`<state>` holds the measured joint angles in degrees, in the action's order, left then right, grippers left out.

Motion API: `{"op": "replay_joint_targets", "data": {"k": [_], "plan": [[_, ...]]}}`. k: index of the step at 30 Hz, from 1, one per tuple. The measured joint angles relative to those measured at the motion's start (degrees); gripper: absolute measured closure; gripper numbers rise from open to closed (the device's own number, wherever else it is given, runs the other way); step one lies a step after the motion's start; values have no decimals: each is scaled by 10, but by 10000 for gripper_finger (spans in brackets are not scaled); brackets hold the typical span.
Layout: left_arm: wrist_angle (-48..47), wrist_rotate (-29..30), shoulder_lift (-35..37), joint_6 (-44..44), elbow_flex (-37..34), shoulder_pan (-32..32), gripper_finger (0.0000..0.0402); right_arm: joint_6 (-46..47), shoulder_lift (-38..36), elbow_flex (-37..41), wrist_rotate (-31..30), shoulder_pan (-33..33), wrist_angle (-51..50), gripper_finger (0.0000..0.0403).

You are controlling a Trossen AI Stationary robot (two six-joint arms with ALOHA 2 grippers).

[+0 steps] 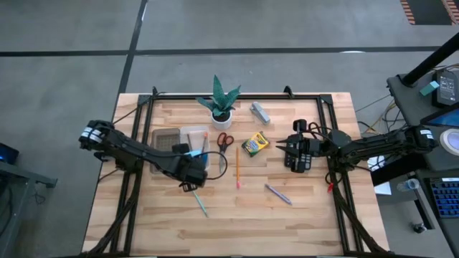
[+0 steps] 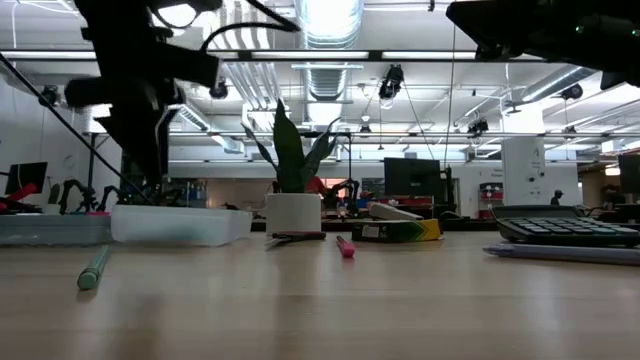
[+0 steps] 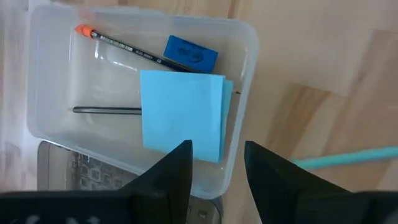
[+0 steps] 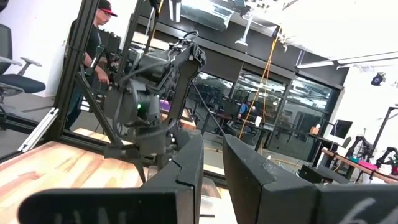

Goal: Pack school essentials
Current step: Put the orange pencil into the white and black box

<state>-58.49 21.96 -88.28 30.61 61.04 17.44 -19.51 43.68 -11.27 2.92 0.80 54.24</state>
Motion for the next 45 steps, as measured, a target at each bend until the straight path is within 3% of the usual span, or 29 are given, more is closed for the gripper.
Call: {"op": "replay_joint_targets", "data": {"k": [5,10,15,20,22,28,35,41,45], "plan": [[-10,10,28,-15,25,25,273,9,2,-7,-36,0,-9,351],[21,115,67,-42,35,64,273,37,30,-49,-44,-5,-43,351],[112,183,112,-100,12,101,273,36,85,-90,-50,-20,-75,351],[198,245,147,-192,-15,113,273,56,144,-151,-165,-21,-79,351],[246,268,161,-243,-34,112,273,48,165,-180,-179,-19,-96,351],[379,281,207,-343,-104,110,273,61,204,-306,-195,-18,-257,351],[434,281,257,-282,-202,105,273,109,221,-405,-196,-18,-476,351],[435,279,265,-171,-265,104,273,179,220,-420,-195,-24,-598,351],[476,279,264,-164,-287,104,273,240,225,-420,-194,-31,-661,351]]}}
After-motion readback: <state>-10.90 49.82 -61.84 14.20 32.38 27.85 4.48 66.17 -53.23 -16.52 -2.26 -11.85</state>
